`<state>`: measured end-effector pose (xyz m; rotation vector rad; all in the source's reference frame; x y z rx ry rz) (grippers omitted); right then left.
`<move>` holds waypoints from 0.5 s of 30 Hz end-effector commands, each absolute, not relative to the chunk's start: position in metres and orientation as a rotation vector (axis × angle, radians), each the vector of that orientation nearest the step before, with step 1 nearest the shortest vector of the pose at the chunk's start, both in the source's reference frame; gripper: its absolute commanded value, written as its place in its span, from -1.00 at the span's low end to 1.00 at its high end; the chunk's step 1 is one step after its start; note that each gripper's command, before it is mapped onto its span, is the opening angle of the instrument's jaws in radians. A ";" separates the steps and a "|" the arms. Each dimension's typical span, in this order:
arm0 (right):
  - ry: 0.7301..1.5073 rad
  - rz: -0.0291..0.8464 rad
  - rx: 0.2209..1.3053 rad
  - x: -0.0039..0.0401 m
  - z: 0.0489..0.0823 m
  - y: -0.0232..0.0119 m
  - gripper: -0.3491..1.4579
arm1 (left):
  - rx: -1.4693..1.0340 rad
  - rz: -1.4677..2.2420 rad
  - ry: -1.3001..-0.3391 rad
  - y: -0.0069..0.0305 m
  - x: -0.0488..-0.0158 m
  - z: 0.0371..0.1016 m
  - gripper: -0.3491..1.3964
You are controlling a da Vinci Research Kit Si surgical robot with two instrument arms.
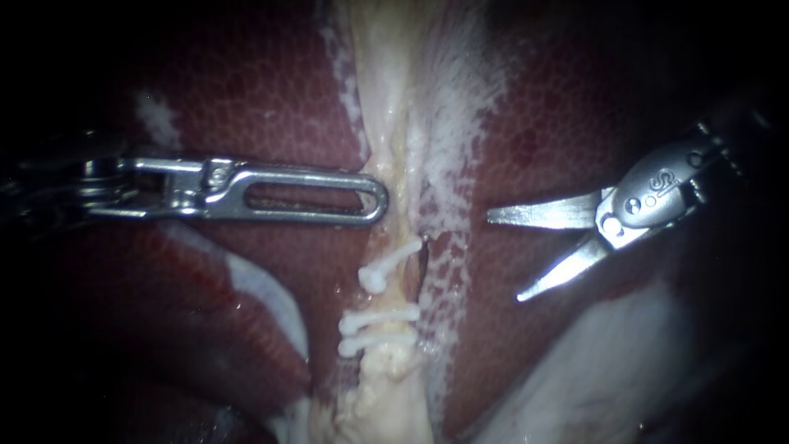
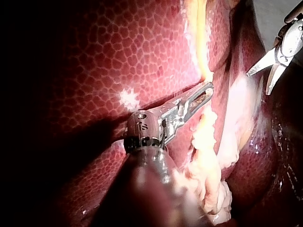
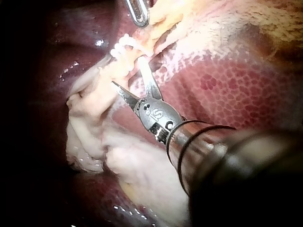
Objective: Go to the cutting position left tube
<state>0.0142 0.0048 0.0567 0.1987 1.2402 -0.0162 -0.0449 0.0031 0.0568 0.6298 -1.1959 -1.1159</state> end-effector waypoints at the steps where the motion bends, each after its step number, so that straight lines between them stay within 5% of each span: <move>1: 1.240 -0.016 0.198 0.0142 0.0567 0.0048 0.97 | 0.630 -1.116 -1.196 0.0031 -0.0449 0.0568 -1.00; 15: 1.243 -0.019 0.200 0.0143 0.0571 0.0046 0.97 | 0.630 -1.116 -1.196 0.0031 -0.0448 0.0567 -1.00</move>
